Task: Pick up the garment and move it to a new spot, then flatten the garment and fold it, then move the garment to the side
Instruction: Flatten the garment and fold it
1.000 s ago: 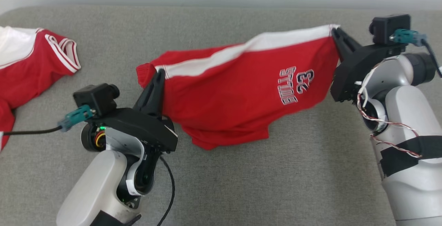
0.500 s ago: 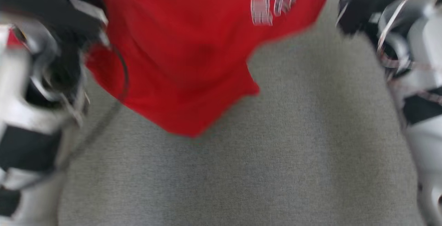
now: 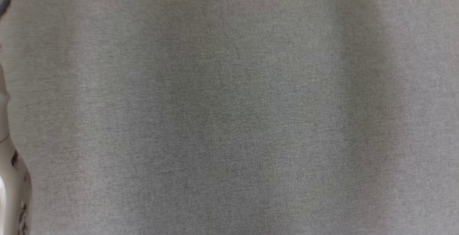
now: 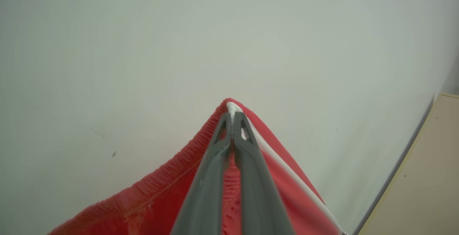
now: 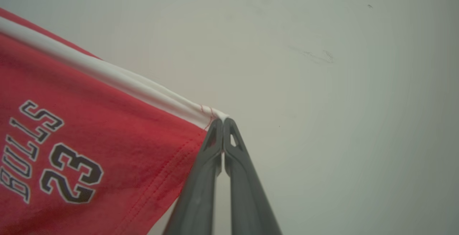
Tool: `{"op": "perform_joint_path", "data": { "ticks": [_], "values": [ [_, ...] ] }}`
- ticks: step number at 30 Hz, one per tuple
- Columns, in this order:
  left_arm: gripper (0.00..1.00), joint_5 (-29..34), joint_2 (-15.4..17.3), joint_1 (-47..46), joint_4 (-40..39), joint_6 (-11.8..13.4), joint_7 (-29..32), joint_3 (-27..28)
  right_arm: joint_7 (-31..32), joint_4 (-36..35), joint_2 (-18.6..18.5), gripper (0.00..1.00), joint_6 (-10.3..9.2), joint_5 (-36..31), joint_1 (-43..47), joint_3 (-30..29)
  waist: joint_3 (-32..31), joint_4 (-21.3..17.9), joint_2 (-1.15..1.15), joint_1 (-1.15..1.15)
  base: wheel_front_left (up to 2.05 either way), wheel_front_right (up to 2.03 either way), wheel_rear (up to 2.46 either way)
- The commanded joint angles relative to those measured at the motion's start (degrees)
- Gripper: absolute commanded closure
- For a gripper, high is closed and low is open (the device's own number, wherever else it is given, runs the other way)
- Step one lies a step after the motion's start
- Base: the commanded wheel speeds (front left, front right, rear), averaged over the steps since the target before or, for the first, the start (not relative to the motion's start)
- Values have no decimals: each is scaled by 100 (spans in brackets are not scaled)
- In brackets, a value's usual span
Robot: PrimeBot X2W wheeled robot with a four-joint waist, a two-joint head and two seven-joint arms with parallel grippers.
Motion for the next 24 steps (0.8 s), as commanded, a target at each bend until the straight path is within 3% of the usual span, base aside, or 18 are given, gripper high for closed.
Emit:
{"op": "perform_joint_path", "data": {
  "ticks": [1, 5, 8, 15, 20, 24],
  "values": [
    [100, 101, 82, -97, 22, -56, -130, 73, -59, 35, -45, 100, -20, -205, -78, -111, 79, -22, -1, -1, 0, 0, 0],
    [100, -40, -59, 135, 99, -203, -226, 8, -133, 27, -91, 100, -21, -554, 50, -126, 160, 119, -1, -1, 0, 0, 0],
    [100, -91, -126, 583, 131, -292, -199, -169, -143, 249, -169, 100, -19, -535, 312, 244, 229, 204, -1, -1, 0, 0, 0],
    [100, -297, -169, 2096, -216, -380, -524, -601, -138, 284, -507, 100, -18, 188, 1092, 1358, 2, 345, -1, -1, 0, 0, 0],
    [100, 151, 274, 3700, -670, -365, -985, -1203, -155, -387, -787, 100, -17, 968, 2164, 1390, -574, 352, -1, -1, 0, 0, 0],
    [100, 550, 437, 4757, -792, -365, -1170, -1628, 180, -1046, -1148, 100, -17, 1480, 3243, 1623, -1168, 341, -1, -1, 0, 0, 0]
  ]
}}
